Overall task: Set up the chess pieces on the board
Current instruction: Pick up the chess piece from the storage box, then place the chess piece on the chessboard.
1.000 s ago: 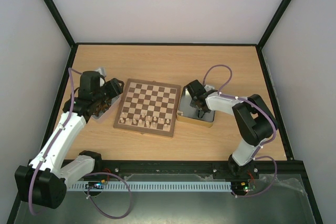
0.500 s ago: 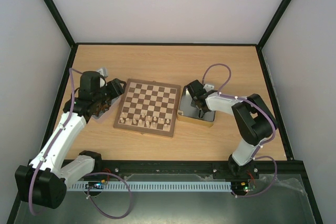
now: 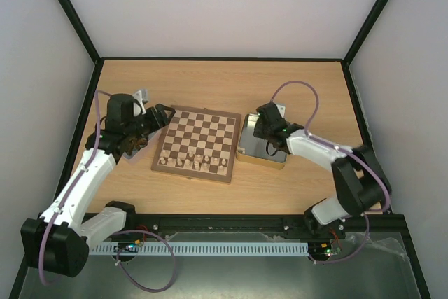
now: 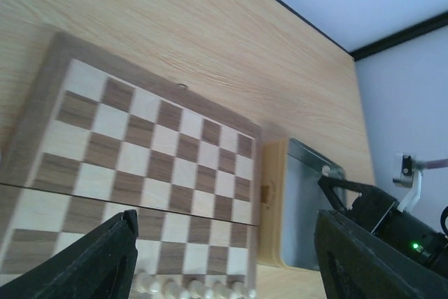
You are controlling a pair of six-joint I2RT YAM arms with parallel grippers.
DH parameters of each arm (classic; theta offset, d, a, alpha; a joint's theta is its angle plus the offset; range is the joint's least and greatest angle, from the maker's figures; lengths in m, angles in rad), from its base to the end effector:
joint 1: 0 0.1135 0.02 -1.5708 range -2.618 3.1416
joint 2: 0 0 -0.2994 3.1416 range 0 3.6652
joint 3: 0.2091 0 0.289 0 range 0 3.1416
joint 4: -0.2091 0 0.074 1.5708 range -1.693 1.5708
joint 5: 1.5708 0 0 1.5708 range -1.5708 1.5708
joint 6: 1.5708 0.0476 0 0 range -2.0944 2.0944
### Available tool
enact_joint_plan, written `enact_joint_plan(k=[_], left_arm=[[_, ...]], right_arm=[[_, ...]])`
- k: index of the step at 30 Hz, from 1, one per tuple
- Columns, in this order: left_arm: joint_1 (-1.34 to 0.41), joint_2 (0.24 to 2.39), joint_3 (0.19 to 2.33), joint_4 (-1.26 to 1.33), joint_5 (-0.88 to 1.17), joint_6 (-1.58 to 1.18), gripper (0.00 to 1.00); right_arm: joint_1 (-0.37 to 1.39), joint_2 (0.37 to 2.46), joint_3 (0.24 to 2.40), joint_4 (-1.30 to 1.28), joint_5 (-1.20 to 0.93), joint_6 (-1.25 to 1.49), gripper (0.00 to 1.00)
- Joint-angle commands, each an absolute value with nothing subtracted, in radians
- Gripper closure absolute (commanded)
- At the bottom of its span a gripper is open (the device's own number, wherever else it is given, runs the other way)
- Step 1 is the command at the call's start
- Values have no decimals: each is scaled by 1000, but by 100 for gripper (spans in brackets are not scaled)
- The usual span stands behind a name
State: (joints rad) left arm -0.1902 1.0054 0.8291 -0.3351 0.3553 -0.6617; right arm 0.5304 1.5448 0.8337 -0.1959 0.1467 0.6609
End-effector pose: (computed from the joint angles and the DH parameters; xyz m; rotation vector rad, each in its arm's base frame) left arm 0.2442 -0.0639 0.3177 -0.2836 2.1522 -0.8753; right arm 0.2969 0.1661 0.1784 0.2256 2.4837 0.3304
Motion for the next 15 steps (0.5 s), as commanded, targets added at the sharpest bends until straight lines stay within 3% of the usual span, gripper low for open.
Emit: enact_joint_plan(k=[1, 9, 15], left_arm=[[-212, 1046, 811, -221, 565, -715, 28], [-354, 1158, 826, 8, 764, -898, 23], [-450, 1224, 831, 158, 862, -994, 22]], right_arm=[[529, 1366, 773, 36, -103, 511, 91], [532, 1248, 717, 351, -753, 519, 89], [552, 1278, 775, 438, -1047, 553, 89]])
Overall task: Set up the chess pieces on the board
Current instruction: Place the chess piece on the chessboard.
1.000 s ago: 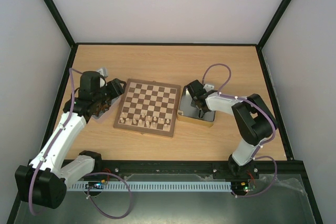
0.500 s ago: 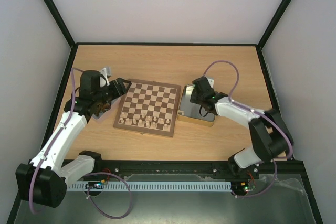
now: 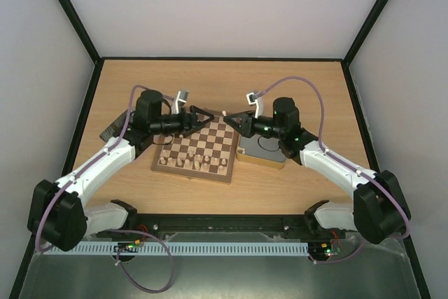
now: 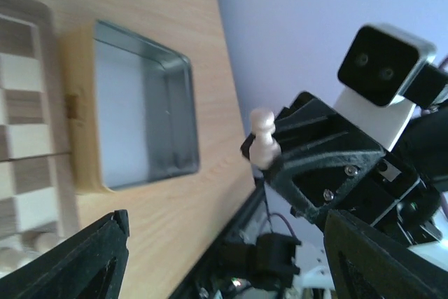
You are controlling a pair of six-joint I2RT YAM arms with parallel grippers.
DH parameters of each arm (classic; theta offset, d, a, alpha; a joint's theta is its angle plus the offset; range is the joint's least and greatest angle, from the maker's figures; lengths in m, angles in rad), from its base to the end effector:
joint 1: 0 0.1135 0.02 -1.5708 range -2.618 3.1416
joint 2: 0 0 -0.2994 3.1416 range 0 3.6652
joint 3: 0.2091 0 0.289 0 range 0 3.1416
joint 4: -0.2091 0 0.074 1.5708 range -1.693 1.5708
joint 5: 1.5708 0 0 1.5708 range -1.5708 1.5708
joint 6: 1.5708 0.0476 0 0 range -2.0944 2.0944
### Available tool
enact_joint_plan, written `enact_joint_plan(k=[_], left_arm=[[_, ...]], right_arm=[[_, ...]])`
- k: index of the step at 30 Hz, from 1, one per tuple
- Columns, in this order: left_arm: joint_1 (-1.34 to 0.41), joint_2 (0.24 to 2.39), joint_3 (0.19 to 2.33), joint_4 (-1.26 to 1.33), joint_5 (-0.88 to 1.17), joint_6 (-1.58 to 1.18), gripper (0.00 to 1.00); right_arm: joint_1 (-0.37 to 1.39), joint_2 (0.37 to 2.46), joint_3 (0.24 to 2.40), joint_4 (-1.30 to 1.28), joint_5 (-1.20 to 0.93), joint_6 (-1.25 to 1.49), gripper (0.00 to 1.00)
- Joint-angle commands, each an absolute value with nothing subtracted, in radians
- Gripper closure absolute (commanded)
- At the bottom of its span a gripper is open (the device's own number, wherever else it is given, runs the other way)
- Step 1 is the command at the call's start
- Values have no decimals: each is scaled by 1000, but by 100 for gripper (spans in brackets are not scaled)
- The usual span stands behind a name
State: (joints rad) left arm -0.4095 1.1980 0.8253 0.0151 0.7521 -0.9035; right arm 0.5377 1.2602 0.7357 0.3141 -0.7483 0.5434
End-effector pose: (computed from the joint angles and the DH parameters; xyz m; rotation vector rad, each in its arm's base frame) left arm 0.2604 -0.1485 0.3072 0.0444 2.1728 -1.5432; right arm 0.2494 0.1864 0.2862 -0.5884 1.8710 1.4076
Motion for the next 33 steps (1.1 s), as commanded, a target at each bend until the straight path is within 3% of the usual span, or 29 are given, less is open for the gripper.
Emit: enact_joint_plan(k=[1, 5, 8, 14, 24, 29, 33], left_arm=[[-454, 1231, 831, 166, 867, -1002, 22], [-458, 1233, 820, 220, 881, -1058, 27], [-471, 1232, 796, 345, 912, -1168, 38], [-479, 1228, 804, 281, 900, -1140, 62], [-425, 1160, 772, 178, 920, -1075, 61], [-423, 1156, 779, 159, 937, -1049, 69], [-425, 1165, 779, 182, 966, -1052, 69]], right_arm=[[555, 1282, 783, 437, -1077, 552, 89], [574, 1296, 811, 400, -1184, 522, 89], [591, 1299, 827, 359, -1193, 485, 89], [594, 1315, 843, 331, -1173, 471, 89], [594, 1315, 855, 286, -1131, 437, 89], [594, 1328, 862, 274, -1145, 428, 89], [595, 1333, 869, 268, -1161, 423, 89]])
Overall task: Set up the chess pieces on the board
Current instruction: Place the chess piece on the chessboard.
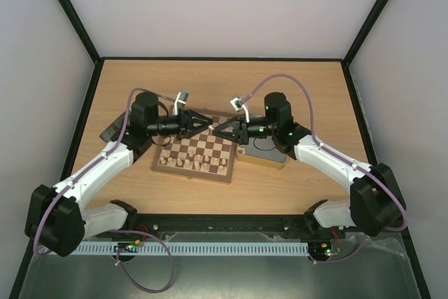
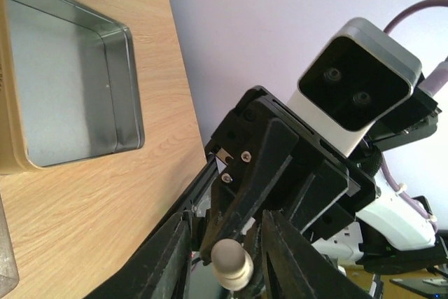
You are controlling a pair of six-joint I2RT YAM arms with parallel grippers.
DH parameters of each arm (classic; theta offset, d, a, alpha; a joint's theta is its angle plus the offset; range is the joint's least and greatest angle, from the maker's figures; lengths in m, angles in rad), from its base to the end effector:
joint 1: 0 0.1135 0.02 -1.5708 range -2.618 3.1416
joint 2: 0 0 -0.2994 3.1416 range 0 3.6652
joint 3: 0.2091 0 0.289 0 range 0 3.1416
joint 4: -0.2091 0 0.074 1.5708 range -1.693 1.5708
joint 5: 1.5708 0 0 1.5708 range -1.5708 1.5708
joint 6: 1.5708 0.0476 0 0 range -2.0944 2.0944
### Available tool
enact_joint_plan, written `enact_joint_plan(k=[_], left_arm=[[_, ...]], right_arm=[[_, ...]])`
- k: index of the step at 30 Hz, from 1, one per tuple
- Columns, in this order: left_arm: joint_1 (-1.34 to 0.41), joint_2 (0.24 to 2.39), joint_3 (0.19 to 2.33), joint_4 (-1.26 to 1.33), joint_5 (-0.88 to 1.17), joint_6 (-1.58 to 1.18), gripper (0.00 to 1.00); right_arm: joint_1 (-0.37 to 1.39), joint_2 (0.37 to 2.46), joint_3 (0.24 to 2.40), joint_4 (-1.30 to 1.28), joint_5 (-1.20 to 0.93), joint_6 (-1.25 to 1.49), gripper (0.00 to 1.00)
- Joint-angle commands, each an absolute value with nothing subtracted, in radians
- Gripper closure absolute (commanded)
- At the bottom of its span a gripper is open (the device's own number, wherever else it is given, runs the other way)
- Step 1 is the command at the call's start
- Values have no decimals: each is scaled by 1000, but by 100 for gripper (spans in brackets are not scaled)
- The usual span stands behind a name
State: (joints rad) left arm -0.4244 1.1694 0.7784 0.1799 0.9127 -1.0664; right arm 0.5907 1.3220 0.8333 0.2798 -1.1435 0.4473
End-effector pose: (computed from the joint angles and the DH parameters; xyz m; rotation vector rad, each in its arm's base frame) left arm 0.2470 -0.1529 0.3152 0.1203 2.1163 -1.7910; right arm 0.2381 0.2118 0.3045 -1.0519 1.7070 1.7079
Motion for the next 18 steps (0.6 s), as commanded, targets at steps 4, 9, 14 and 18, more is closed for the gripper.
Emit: enact_joint_plan(k=[4, 9, 14, 18], left_arm=[[-428, 1166, 789, 176, 1002, -1026, 67], [-431, 1164, 808, 126, 1023, -975, 80], [-435, 1174, 813, 135, 1028, -970, 89], [-435, 1177, 814, 126, 1012, -958, 98]], right_arm=[[595, 1338, 872, 259, -1160, 417, 89], [595, 1341, 874, 253, -1161, 412, 89], [595, 1347, 876, 246, -1182, 409, 89], [597, 1353, 890, 198, -1162, 382, 79]])
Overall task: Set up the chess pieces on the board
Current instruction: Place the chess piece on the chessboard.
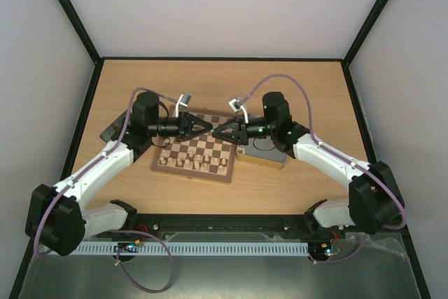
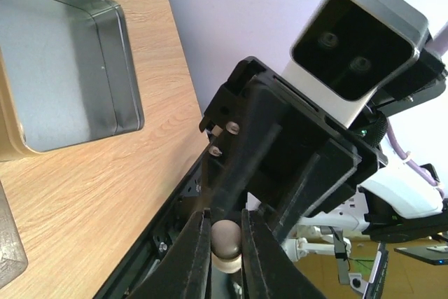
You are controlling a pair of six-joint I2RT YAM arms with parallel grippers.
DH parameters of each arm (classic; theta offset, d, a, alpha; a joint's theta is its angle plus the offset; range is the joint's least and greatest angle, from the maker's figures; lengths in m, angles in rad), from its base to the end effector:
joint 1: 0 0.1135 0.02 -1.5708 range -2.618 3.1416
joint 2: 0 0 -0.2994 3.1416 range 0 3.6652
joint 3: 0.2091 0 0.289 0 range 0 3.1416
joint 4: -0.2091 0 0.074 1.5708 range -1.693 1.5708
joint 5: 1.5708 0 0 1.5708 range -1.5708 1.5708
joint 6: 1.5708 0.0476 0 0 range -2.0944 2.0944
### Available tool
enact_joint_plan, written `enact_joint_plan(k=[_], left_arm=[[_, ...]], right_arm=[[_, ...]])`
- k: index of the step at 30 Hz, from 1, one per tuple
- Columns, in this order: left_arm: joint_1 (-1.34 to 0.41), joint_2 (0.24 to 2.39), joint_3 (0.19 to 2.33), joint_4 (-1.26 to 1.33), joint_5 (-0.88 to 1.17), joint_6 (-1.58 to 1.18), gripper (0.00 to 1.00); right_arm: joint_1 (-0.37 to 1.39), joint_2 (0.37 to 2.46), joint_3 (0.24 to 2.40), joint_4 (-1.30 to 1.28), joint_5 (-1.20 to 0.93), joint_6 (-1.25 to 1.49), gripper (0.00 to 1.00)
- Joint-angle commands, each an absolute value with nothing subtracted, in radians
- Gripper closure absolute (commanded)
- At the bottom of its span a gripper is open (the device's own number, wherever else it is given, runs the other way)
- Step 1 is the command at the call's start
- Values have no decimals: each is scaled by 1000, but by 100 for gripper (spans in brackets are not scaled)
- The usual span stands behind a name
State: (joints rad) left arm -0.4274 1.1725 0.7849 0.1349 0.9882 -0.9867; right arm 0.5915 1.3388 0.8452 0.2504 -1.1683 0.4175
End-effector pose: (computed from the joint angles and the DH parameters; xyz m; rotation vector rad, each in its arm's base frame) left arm 0.2432 -0.1544 0.3131 0.2477 2.1328 -1.8086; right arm 0.2399 0.2139 0.3015 -1.0827 1.7107 1.7207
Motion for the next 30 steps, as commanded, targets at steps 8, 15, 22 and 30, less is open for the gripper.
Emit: enact_joint_plan(k=[8, 15, 22, 30], left_arm=[[-409, 1108, 871, -351, 460, -657, 98], [-474, 1100, 790, -529, -95, -576, 98], [-547, 1186, 740, -518, -261, -603, 98], [-557, 1267, 731, -487, -280, -609, 98]], right_arm=[[581, 1331, 863, 145, -842, 412, 40], [571, 1324, 810, 150, -479, 489, 39], [571, 1355, 806, 146, -429, 511, 39], [571, 1383, 804, 145, -436, 524, 40]])
